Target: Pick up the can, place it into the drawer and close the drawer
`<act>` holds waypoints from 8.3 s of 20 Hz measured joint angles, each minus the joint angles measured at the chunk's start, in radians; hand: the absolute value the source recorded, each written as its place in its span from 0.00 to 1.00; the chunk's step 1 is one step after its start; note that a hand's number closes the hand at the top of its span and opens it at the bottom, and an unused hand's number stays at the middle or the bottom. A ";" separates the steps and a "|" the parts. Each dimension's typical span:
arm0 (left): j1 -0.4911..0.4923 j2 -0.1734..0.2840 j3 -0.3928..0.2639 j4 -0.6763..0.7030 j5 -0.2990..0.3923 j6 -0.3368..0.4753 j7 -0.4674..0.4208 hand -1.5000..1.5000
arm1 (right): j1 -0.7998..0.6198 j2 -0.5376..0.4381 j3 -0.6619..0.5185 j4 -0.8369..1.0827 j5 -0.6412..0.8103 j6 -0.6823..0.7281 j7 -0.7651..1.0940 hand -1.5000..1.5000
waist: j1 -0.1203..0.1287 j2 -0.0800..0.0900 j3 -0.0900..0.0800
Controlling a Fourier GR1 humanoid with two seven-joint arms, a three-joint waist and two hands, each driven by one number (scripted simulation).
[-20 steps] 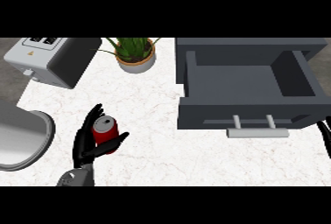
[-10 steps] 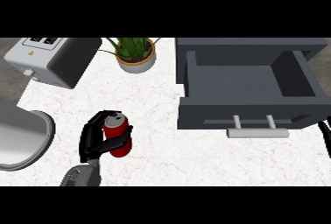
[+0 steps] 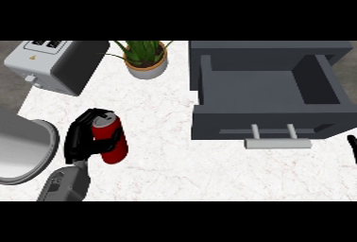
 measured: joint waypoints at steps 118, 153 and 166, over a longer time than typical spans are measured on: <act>-1.195 -0.118 -0.698 0.622 0.499 0.733 0.243 0.00 | -0.257 -0.179 0.076 -0.028 0.387 -0.012 -0.050 0.00 | -0.089 0.025 0.001; -1.075 0.157 -0.732 0.216 0.391 0.741 0.537 0.00 | -0.674 -0.160 0.239 0.931 1.221 -0.564 -0.201 0.00 | 0.057 -0.022 -0.023; -0.927 0.300 -0.729 0.002 0.364 0.707 0.616 0.00 | -0.944 -0.161 0.130 1.335 1.307 -0.792 -0.198 0.00 | 0.068 -0.011 -0.018</act>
